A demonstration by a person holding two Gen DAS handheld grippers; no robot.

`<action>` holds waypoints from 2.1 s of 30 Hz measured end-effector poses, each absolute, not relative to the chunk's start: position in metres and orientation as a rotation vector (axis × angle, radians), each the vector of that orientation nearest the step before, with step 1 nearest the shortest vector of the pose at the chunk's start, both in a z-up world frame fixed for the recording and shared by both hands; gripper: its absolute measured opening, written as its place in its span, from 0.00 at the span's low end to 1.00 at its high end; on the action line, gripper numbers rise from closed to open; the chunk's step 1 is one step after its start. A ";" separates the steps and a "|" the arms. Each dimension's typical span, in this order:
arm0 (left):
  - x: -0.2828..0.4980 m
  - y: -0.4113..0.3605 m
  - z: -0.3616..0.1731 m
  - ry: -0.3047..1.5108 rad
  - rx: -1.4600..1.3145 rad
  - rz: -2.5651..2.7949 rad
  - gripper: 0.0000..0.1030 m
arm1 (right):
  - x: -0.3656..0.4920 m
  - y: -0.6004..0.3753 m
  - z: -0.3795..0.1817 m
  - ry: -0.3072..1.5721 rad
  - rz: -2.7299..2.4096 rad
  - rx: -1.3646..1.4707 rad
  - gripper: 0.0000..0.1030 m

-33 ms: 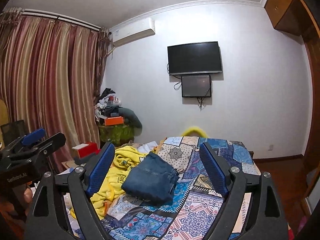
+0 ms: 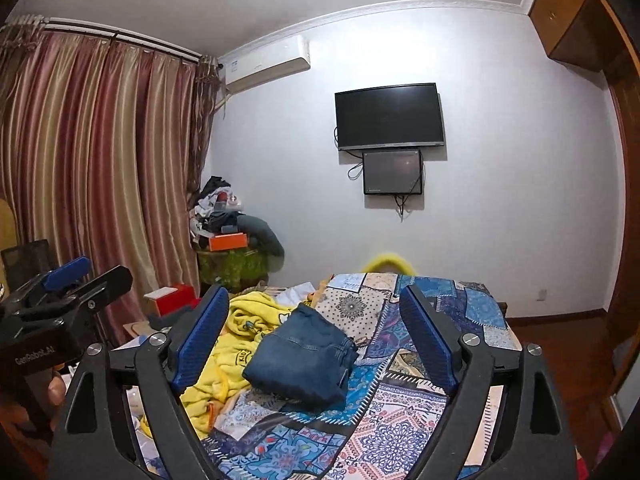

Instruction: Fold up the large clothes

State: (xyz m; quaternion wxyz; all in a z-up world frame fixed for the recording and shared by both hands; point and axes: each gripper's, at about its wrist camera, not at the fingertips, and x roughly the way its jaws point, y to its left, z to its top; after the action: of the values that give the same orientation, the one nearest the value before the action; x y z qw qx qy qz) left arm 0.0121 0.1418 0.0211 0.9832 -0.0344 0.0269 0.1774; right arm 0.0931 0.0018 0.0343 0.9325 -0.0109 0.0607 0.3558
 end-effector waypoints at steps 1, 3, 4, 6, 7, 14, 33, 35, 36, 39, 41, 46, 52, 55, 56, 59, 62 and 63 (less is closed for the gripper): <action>0.012 0.141 0.021 0.054 -0.067 0.359 0.98 | 0.093 0.002 0.033 0.125 0.727 -0.022 0.87; 0.013 0.140 0.019 0.056 -0.063 0.358 0.99 | 0.092 0.002 0.033 0.126 0.723 -0.019 0.93; 0.013 0.139 0.019 0.057 -0.063 0.356 0.99 | 0.092 0.001 0.033 0.126 0.721 -0.016 0.95; 0.013 0.139 0.018 0.060 -0.061 0.357 0.99 | 0.092 0.001 0.031 0.126 0.714 -0.011 0.99; 0.014 0.139 0.018 0.061 -0.060 0.357 0.99 | 0.092 0.000 0.031 0.126 0.710 -0.009 0.99; 0.015 0.138 0.017 0.063 -0.060 0.358 0.99 | 0.093 -0.002 0.032 0.140 0.697 -0.009 1.00; 0.020 0.139 0.012 0.072 -0.068 0.346 0.99 | 0.093 -0.002 0.036 0.143 0.696 -0.009 1.00; 0.021 0.140 0.012 0.074 -0.073 0.345 0.99 | 0.094 -0.002 0.035 0.146 0.698 -0.009 1.00; 0.021 0.141 0.011 0.075 -0.077 0.345 0.99 | 0.094 -0.002 0.035 0.147 0.697 -0.010 1.00; 0.021 0.143 0.011 0.079 -0.087 0.340 0.99 | 0.095 -0.003 0.035 0.149 0.697 -0.010 1.00; 0.022 0.144 0.011 0.083 -0.093 0.336 0.99 | 0.095 -0.004 0.035 0.148 0.697 -0.009 1.00; 0.022 0.146 0.011 0.091 -0.103 0.317 0.99 | 0.095 -0.005 0.036 0.147 0.693 -0.007 1.00; 0.025 0.145 0.011 0.101 -0.103 0.303 0.99 | 0.095 -0.006 0.036 0.149 0.688 -0.006 1.00; 0.025 0.144 0.011 0.097 -0.098 0.297 0.99 | 0.095 -0.006 0.036 0.151 0.687 -0.006 1.00; 0.024 0.143 0.011 0.093 -0.096 0.297 0.99 | 0.095 -0.006 0.037 0.151 0.687 -0.006 1.00; 0.024 0.143 0.011 0.095 -0.089 0.295 0.99 | 0.095 -0.006 0.036 0.153 0.689 -0.005 1.00; 0.025 0.142 0.010 0.099 -0.088 0.296 0.99 | 0.096 -0.005 0.035 0.158 0.688 -0.008 1.00; 0.026 0.143 0.010 0.100 -0.088 0.293 0.99 | 0.096 -0.005 0.035 0.160 0.689 -0.008 1.00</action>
State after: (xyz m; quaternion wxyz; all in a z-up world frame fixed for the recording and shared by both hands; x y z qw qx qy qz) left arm 0.0256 0.1426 0.0099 0.9871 -0.0440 0.0500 0.1459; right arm 0.0962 -0.0051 0.0353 0.9382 -0.0039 0.0783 0.3371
